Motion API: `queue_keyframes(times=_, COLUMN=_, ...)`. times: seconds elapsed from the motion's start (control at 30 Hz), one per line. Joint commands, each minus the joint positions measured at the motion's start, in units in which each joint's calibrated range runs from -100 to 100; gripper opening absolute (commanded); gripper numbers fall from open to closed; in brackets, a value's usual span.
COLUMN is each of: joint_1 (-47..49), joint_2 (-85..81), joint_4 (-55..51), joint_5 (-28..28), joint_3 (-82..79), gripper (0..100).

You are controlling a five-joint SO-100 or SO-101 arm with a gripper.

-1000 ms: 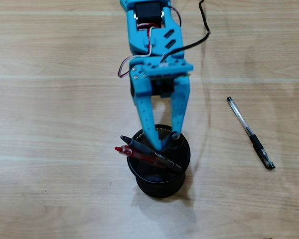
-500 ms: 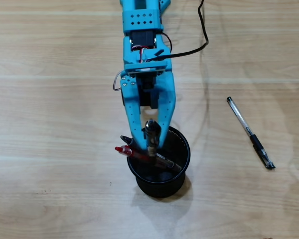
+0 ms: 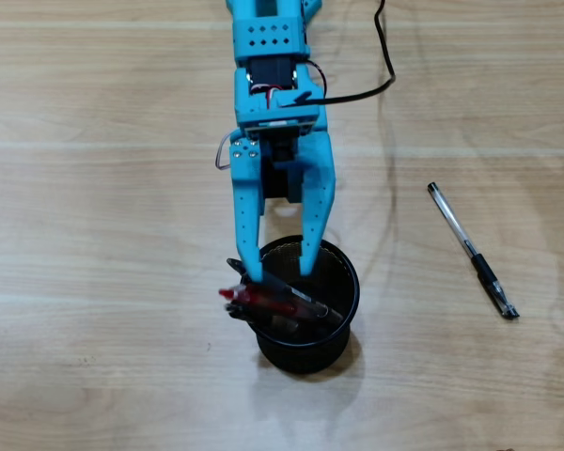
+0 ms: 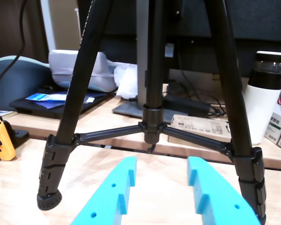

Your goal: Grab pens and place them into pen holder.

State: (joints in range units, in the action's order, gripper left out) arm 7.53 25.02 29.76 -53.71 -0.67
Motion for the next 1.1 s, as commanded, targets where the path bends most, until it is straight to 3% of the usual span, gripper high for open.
queue_keyframes(times=0.0, joint_1=0.5, joint_2=-1.6, joint_4=0.8, joint_5=0.2, joint_3=0.4, gripper=11)
queue_keyframes(times=0.2, joint_1=1.9, joint_2=-3.6, joint_4=-3.6, joint_5=1.0, joint_3=0.3, gripper=10)
queue_keyframes(times=0.33, joint_1=4.4, joint_2=-8.8, joint_4=-23.0, joint_5=3.5, joint_3=2.2, gripper=2)
queue_keyframes(times=0.47, joint_1=6.6, joint_2=-13.2, joint_4=-41.8, joint_5=3.9, joint_3=5.2, gripper=2)
queue_keyframes(times=0.7, joint_1=11.4, joint_2=-20.9, joint_4=-63.6, joint_5=6.6, joint_3=7.7, gripper=2)
queue_keyframes(times=1.07, joint_1=22.7, joint_2=-24.4, joint_4=-80.3, joint_5=6.5, joint_3=7.7, gripper=2)
